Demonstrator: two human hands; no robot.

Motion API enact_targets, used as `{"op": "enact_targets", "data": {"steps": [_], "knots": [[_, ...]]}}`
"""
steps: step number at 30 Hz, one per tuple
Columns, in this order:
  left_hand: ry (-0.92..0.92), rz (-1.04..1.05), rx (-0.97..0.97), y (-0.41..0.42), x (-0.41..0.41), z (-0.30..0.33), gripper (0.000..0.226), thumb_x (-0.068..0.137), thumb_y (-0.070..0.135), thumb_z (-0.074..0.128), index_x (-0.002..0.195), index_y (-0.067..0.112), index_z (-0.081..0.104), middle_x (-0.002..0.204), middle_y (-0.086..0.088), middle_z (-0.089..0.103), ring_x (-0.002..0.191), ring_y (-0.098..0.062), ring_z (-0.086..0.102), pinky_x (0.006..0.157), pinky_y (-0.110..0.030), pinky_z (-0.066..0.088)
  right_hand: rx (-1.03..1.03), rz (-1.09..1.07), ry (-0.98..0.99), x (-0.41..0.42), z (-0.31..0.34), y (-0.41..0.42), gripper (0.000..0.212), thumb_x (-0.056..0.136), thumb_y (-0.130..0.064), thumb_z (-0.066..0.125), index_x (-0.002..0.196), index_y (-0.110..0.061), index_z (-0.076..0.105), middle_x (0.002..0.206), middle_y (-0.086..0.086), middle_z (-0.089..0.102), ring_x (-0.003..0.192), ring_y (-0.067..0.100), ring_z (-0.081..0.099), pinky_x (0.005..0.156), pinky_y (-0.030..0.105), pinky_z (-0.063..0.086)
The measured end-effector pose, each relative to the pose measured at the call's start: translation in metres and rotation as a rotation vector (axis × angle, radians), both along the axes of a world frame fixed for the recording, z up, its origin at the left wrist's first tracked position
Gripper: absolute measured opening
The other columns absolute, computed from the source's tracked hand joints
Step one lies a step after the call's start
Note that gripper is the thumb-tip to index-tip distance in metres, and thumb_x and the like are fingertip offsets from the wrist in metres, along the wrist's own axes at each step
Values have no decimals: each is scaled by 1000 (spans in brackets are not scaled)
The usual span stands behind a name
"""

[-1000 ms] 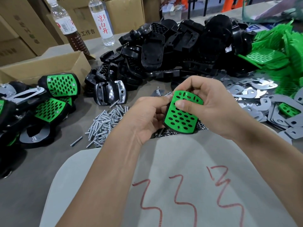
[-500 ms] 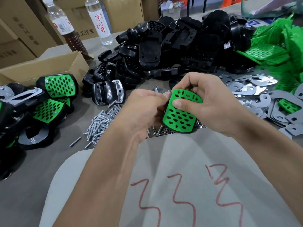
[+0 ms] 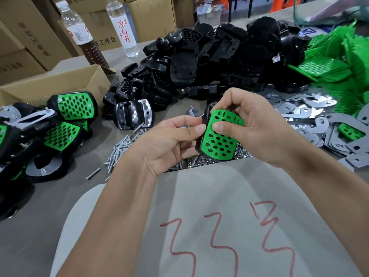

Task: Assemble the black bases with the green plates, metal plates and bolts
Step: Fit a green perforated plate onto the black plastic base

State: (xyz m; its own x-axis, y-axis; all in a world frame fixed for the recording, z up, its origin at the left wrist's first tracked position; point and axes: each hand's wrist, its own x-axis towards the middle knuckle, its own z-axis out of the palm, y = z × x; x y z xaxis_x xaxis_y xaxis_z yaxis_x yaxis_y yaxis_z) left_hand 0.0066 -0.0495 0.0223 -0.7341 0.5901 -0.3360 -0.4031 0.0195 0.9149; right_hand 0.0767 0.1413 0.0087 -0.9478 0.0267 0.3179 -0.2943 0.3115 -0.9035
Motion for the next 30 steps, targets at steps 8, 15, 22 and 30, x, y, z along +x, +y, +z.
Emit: {"op": "enact_targets", "data": {"steps": [8,15,22,30], "knots": [[127,72,-49,6,8,0,37,67,18,77,102,7,77,86,-8,79,71,-15,74,61,-25,60,14,-37,-30,-1,-1,0,15,81,-26,73,88,-33,61,97,2,69,94,26,66,90,60,54],[387,61,-103,7,14,7,51,66,-4,86,114,-2,71,77,0,68,77,-20,70,77,-35,64,-8,-103,-19,0,0,1,15,81,-24,73,90,-29,62,94,4,69,90,28,66,86,58,56],[471,124,-121,12,16,-4,43,71,-26,76,104,0,68,69,4,58,57,-10,60,72,-41,61,80,-155,-10,2,-1,-5,24,89,-8,77,91,-24,60,90,-5,66,84,18,63,81,48,56],[267,192,68,13,14,-13,42,70,-17,74,106,4,71,71,2,60,69,-15,69,67,-29,60,143,-338,101,0,-2,-13,44,77,-23,86,112,-21,59,108,-6,56,96,6,53,88,23,45]]}}
